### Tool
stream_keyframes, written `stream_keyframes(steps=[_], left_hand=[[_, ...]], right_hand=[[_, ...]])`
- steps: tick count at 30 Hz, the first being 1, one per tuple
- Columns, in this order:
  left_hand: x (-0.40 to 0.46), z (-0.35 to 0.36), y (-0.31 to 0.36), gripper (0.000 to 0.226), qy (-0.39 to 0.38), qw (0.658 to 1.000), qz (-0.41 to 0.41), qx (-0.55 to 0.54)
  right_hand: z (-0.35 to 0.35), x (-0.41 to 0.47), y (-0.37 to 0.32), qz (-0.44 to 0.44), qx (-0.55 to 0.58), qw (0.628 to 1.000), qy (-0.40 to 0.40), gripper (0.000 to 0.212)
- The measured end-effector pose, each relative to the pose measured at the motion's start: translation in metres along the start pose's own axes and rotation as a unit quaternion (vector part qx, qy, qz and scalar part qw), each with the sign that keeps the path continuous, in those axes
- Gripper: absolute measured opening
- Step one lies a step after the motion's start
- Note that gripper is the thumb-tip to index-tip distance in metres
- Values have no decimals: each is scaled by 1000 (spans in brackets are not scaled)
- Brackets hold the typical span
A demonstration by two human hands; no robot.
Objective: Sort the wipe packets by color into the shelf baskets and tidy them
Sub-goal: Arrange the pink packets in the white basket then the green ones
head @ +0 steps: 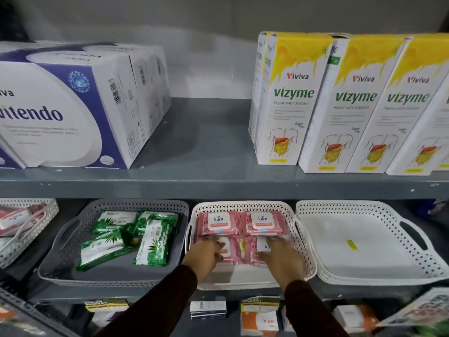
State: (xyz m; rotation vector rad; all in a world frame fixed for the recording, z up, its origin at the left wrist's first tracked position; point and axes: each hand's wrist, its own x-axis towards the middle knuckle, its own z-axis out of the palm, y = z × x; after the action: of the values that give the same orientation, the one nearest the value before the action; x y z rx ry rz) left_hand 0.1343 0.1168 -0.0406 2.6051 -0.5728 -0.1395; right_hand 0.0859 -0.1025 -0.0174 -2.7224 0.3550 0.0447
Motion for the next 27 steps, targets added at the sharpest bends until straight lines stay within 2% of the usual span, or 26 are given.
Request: stream_keyframes(steps=[3, 7, 10, 13, 14, 16, 17, 18, 19, 20, 21, 22, 23, 25, 26, 27], left_hand=[[5, -1, 7, 35, 8, 1000, -4, -29], [6, 3, 13, 29, 20, 998, -15, -62], [7, -6, 19, 29, 31, 998, -22, -52], [-3, -18, 18, 34, 31, 994, -27, -98], [-8, -25, 17, 36, 50, 993, -32, -98], [-24, -40, 4, 33, 162, 980, -31, -112], [-34, -48, -6, 28, 223, 963, -56, -140], [-46, -57, -16, 22, 284, 925, -111, -228], [-56, -65, -31, 19, 336, 837, -185, -391], [-65, -74, -44, 21, 353, 708, -238, -564], [-74, -82, -53, 24, 323, 577, -284, -694], [-85, -91, -56, 25, 285, 507, -302, -755], [-92, -94, -58, 26, 255, 488, -330, -767], [-101, -104, -63, 33, 222, 497, -371, -753], [-103, -109, -63, 38, 190, 490, -364, -769], [-102, -113, -65, 45, 155, 465, -356, -796]], right_hand=[[-9, 0, -3, -25, 69, 997, -31, 53], [-7, 2, -3, -34, 54, 997, -43, 49], [0, 8, 4, -28, 43, 997, -50, 57], [9, 14, 9, -24, 63, 995, -79, 59], [11, 16, 13, -17, 68, 994, -85, 59], [20, 23, 12, -14, 77, 995, -55, 53], [24, 23, 4, -27, 88, 995, -23, 43], [26, 21, -10, -50, 106, 993, 9, 33], [27, 16, -31, -83, 129, 988, 34, 27], [27, 9, -60, -115, 156, 980, 36, 26], [26, 4, -90, -148, 184, 971, 23, 27], [27, 0, -121, -176, 209, 962, 5, 28], [32, 3, -148, -199, 229, 953, -13, 28], [43, 11, -200, -207, 251, 944, -50, 29], [51, 17, -220, -191, 250, 947, -65, 31], [58, 22, -238, -173, 246, 950, -80, 35]])
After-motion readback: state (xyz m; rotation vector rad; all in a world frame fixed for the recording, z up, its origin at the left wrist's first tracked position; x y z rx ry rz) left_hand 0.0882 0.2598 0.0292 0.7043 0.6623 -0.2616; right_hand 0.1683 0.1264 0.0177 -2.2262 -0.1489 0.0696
